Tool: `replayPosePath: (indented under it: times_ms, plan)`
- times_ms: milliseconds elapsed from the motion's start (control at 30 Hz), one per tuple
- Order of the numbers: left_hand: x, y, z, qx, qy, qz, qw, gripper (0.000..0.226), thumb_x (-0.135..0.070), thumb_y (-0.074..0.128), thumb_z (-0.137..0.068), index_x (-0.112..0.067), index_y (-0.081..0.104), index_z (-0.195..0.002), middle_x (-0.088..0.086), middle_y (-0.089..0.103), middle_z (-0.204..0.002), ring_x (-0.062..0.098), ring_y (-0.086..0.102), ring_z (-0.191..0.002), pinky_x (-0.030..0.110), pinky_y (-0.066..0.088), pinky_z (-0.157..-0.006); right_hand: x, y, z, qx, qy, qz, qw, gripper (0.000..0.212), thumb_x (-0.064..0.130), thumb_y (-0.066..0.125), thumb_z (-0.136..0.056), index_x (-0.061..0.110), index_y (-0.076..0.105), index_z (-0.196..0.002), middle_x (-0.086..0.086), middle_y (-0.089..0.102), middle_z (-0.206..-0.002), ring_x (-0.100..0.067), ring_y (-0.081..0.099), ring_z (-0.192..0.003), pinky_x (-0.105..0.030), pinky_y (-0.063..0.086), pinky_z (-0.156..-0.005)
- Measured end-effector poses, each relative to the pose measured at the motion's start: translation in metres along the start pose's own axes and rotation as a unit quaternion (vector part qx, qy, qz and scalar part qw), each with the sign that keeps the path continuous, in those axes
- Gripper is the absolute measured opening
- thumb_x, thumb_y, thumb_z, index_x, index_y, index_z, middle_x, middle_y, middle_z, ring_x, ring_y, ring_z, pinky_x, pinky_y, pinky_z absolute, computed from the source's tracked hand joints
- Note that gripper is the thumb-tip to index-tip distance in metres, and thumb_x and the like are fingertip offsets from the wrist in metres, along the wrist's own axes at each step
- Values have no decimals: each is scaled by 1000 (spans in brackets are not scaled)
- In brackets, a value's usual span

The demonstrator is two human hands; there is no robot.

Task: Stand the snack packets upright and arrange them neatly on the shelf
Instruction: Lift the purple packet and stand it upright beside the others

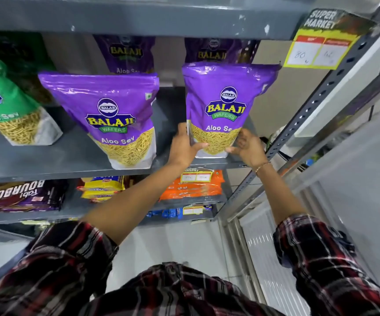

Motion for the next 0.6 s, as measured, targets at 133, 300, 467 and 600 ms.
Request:
replayPosePath:
  times_ms: [133, 300, 467, 600]
  plan:
    - [4, 5, 16, 8, 6, -2, 1000, 68, -27, 79, -70, -9, 37, -119, 15, 62, -117, 33, 60, -106, 50, 52, -87, -6, -3, 17, -4, -13, 25, 1000, 57, -11, 73, -64, 22, 56, -106, 12, 64, -106, 3, 61, -96, -14, 54, -77]
    - [5, 7, 27, 8, 9, 23, 1000, 71, -25, 78, -72, -10, 35, -126, 12, 57, -127, 29, 55, -117, 46, 50, -95, 5, 2, 34, -1, -30, 77, 997, 67, -11, 70, -71, 3, 41, -129, -4, 52, -125, -8, 52, -111, 0, 44, -77]
    - [15, -1, 52, 2, 1, 49, 999, 67, -25, 76, -75, -10, 38, -129, 7, 51, -130, 16, 52, -109, 23, 46, -87, 10, -9, 75, -209, -88, 160, 961, 44, 10, 72, -78, 9, 49, -116, -5, 54, -111, -15, 53, -99, -33, 50, -89]
    - [58, -41, 88, -6, -9, 6, 1000, 33, -27, 71, -80, -11, 60, -107, 5, 65, -108, 16, 63, -95, 3, 43, -69, -4, 69, 103, -196, -112, 193, 955, 5, 14, 63, -85, 14, 59, -83, -5, 62, -83, -16, 57, -73, -44, 52, -72]
Point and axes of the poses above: each hand's wrist, its own z-axis away from the middle knuckle, its own y-axis out of the palm, x = y × z, the point moved 8 cm from there along -z, towards the middle knuckle
